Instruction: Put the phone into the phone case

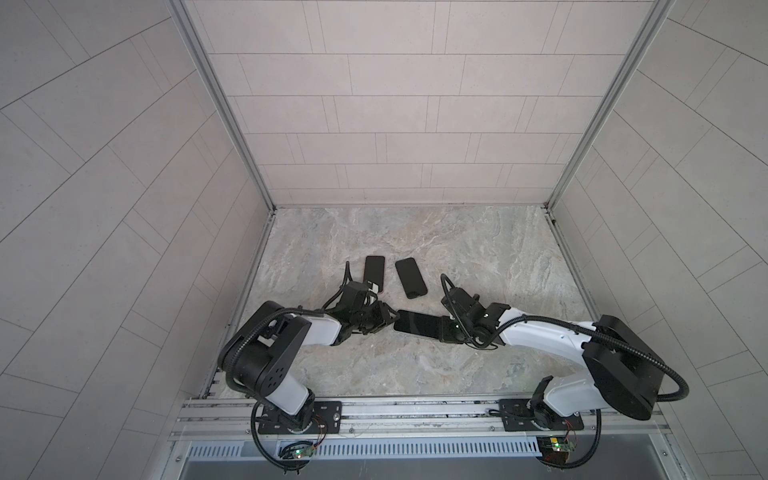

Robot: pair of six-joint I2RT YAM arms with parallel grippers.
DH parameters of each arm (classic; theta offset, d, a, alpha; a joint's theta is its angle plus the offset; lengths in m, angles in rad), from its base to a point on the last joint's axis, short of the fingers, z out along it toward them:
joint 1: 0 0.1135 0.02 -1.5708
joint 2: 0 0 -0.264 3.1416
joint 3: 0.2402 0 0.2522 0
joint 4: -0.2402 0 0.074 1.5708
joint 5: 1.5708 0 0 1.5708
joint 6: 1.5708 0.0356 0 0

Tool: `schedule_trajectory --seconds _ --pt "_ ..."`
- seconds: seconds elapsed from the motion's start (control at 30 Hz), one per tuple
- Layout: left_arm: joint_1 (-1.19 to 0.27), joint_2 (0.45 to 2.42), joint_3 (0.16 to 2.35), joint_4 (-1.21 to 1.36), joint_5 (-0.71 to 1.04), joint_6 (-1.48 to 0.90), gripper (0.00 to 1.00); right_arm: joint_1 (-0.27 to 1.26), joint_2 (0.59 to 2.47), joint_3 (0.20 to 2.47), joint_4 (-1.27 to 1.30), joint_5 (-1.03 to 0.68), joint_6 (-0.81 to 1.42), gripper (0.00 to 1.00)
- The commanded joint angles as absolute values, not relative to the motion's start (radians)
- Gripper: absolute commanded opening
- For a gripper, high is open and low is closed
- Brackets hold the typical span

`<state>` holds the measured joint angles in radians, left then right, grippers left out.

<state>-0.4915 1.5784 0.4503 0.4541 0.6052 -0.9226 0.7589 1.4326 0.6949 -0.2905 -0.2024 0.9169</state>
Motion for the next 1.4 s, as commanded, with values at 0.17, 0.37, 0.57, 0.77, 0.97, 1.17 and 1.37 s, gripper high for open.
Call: schedule_trajectory --seconds 0.17,0.37,0.57,0.77,0.97,1.17,1.37 --pt "-0.499 1.587 0.463 0.448 0.609 -0.914 0.37 0.764 1.503 0.733 -0.317 -0.220 0.899 0.08" --pt "-0.500 1.592 0.465 0.448 0.614 -0.913 0.37 0.771 1.575 0.782 -0.342 -0.239 0.882 0.08" --pt "-0.502 1.598 0.470 0.446 0.617 -0.911 0.37 0.776 1.617 0.811 -0.353 -0.251 0.870 0.08" --pt "-0.503 1.609 0.476 0.447 0.624 -0.911 0.37 0.782 1.650 0.834 -0.371 -0.256 0.863 0.07" --pt "-0.504 1.610 0.479 0.443 0.622 -0.911 0.37 0.786 1.679 0.858 -0.392 -0.255 0.858 0.06" --pt "-0.505 1.606 0.477 0.442 0.620 -0.910 0.37 0.793 1.725 0.884 -0.404 -0.256 0.853 0.05" --pt "-0.505 1.601 0.476 0.441 0.619 -0.910 0.37 0.793 1.790 0.910 -0.407 -0.282 0.833 0.05"
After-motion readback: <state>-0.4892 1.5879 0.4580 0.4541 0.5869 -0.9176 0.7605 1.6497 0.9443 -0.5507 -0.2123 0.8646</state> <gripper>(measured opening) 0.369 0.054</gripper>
